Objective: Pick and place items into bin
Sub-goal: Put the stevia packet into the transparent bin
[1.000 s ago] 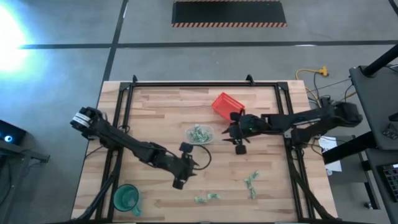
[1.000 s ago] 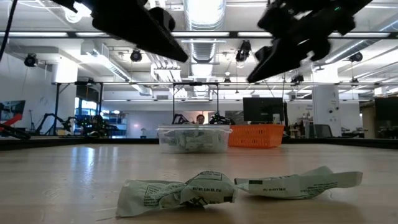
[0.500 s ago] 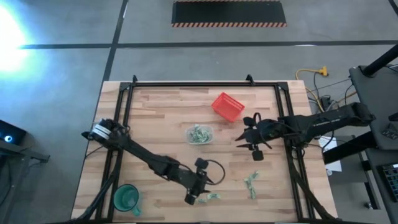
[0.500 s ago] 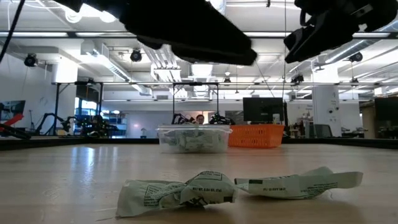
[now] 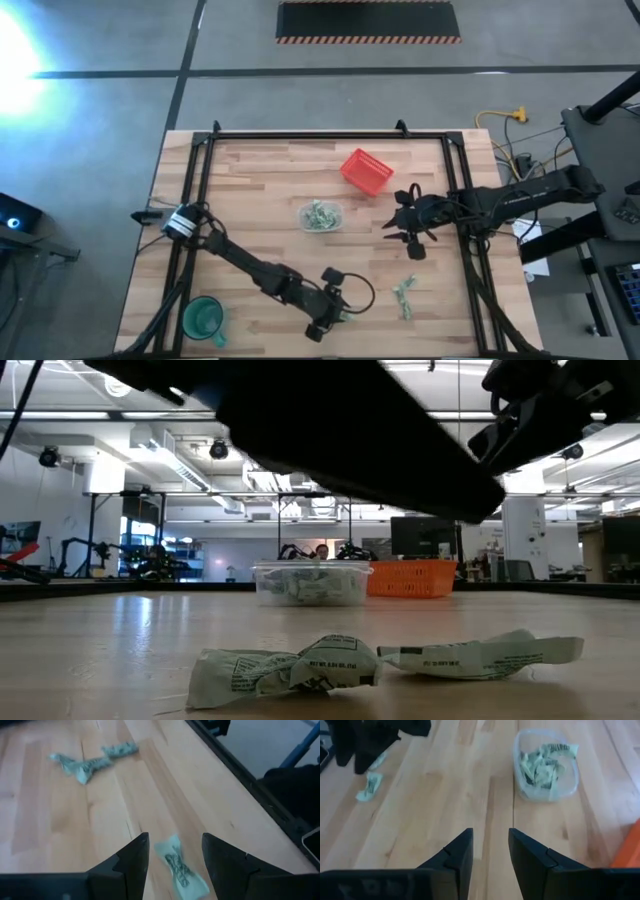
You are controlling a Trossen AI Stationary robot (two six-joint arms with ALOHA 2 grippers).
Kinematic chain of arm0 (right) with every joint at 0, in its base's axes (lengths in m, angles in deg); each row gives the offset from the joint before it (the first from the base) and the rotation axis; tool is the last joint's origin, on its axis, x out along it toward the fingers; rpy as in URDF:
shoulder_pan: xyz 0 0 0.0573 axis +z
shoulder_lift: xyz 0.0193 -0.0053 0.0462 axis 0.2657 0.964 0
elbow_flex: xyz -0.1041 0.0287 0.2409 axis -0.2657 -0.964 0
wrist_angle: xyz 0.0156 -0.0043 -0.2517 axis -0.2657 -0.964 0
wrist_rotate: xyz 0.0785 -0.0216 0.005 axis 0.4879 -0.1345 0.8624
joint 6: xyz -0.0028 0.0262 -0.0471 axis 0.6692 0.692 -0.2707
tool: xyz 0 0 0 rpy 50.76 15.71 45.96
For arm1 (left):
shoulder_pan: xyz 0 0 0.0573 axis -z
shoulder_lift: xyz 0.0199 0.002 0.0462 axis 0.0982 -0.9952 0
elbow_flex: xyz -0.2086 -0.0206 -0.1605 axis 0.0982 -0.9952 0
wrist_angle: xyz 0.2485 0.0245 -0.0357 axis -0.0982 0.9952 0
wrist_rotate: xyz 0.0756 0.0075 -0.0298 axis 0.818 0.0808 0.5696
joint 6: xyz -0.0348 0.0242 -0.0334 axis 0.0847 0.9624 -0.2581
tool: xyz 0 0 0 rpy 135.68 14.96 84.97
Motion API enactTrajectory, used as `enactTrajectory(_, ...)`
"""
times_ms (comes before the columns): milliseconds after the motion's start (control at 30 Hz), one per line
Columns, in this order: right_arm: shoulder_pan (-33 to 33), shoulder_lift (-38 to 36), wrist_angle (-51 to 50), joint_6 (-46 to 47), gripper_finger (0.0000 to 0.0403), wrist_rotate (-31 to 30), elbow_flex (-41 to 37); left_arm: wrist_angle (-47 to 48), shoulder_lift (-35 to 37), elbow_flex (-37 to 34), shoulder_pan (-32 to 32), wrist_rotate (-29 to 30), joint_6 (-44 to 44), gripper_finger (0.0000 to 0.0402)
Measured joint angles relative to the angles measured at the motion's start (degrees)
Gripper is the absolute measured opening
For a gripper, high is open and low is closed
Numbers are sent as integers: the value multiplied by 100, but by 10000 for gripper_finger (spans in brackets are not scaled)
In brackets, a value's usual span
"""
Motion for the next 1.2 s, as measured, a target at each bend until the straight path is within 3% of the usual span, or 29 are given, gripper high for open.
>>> enactTrajectory(267,0,54,209,40,109,4,-61,495,16,-41,28,-21,-396,167)
enactTrajectory(700,11,28,275,81,104,9,-63,535,-220,-52,-59,-511,-389,167)
enactTrajectory(1200,11,28,273,81,99,11,-63,517,-222,-54,-133,-529,-236,166)
